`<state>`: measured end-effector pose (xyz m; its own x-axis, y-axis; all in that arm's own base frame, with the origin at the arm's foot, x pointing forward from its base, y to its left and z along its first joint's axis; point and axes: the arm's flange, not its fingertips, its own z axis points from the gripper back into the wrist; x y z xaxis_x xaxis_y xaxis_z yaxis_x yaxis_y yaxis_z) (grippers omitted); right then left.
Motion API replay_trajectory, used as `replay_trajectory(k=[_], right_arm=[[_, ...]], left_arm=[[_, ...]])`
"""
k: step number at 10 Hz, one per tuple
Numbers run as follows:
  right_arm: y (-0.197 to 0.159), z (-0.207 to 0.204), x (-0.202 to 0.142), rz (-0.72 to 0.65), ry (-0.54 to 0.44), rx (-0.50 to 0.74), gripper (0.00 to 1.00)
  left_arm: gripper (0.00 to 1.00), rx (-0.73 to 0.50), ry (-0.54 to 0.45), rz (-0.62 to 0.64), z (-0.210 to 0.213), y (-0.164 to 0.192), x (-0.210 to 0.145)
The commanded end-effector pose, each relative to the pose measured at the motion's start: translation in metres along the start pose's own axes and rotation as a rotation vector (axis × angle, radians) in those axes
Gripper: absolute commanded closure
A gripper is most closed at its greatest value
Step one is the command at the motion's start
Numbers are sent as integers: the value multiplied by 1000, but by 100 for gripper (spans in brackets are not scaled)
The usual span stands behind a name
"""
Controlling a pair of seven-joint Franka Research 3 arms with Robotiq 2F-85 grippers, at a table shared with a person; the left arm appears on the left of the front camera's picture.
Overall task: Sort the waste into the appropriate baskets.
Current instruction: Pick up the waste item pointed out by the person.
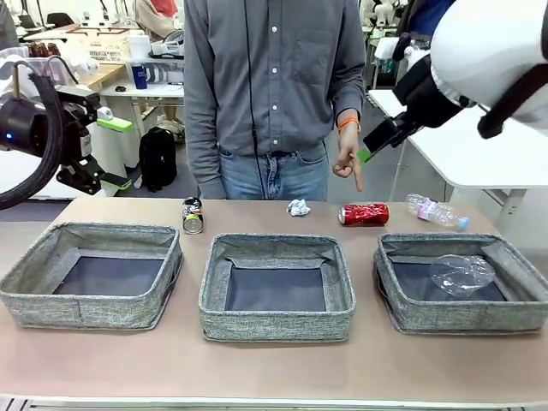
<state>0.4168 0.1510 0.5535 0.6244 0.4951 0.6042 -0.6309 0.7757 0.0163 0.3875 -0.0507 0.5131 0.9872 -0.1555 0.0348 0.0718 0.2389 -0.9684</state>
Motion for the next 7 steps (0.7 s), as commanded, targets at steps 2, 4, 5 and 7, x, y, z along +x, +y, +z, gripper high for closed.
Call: replay_trajectory(k=[2,4,5,7], right_arm=[[0,0,0,0,0,0,0],[-22,-20,2,171,147,55,0],[-47,-40,9,225,175,104,0],[-77,-89,8,462,322,179,0]], left_arm=[[0,5,7,8,1,-3,0],[0,5,7,8,1,-3,0],[0,5,7,8,1,-3,0],[0,5,7,8,1,-3,0]])
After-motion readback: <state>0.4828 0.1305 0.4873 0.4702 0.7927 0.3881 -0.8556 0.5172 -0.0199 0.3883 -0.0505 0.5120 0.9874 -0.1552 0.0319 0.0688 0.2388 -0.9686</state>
